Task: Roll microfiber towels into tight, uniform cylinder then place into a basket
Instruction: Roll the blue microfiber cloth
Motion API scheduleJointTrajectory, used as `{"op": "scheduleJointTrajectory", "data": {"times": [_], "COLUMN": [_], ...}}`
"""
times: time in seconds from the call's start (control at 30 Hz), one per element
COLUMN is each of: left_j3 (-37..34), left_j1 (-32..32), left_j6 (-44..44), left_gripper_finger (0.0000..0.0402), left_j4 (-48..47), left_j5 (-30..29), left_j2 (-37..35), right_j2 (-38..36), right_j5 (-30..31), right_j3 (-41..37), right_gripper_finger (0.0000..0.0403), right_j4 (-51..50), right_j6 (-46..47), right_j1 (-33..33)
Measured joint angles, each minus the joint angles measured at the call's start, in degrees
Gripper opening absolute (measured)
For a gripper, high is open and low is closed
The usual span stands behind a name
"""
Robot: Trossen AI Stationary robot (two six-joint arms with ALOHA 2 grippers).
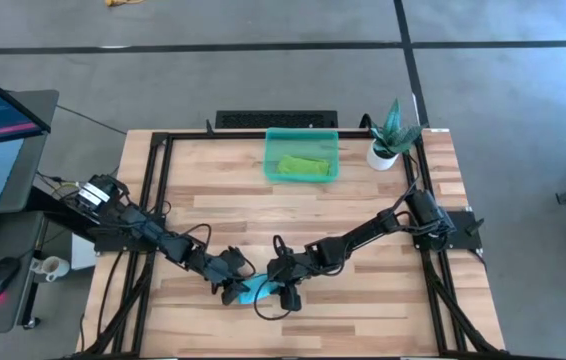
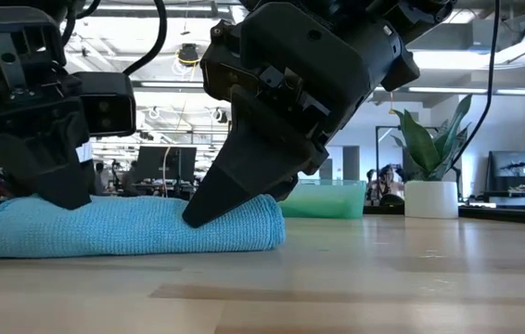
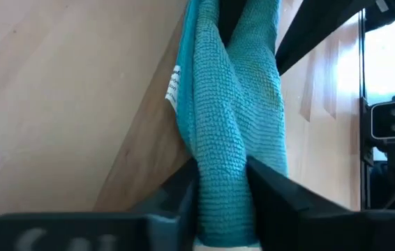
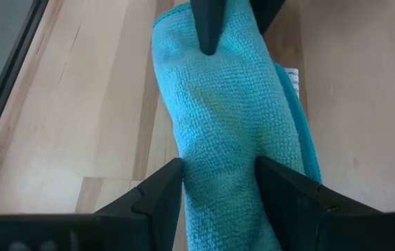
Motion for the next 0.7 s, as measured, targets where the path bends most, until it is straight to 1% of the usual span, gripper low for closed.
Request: {"op": "scheduleJointTrajectory", "data": {"times": [0.13, 0.2, 0.23, 0.3, 0.47, 0.7], "left_j3": [-0.06, -0.11, -0.11, -0.11, -0.11, -0.06], "left_j1": [0.0, 0.0, 0.0, 0.0, 0.0, 0.02], "left_j6": [1.06, 1.37, 1.39, 1.39, 1.3, 1.57], "left_gripper_finger": [0.004, 0.0018, 0.0014, 0.0014, 0.0034, 0.0017], "left_j4": [0.94, 1.21, 1.22, 1.22, 1.02, 0.46], "left_j5": [0.09, 0.35, 0.35, 0.35, 0.43, 0.44], "left_j2": [0.04, 0.07, 0.07, 0.07, 0.09, 0.11], "right_j2": [0.0, 0.0, 0.0, 0.0, 0.02, 0.02], "right_j5": [0.09, 0.55, 0.9, 0.95, 1.09, 1.23], "right_j3": [0.0, 0.0, 0.0, 0.0, -0.02, 0.0], "right_gripper_finger": [0.0209, 0.0209, 0.0209, 0.0209, 0.0209, 0.0214], "right_j4": [0.03, 0.17, 0.26, 0.58, 0.92, 1.03], "right_j6": [0.01, 0.01, 0.01, 0.01, 0.03, 1.49], "right_j1": [0.0, 0.02, 0.04, 0.04, 0.04, 0.04]}}
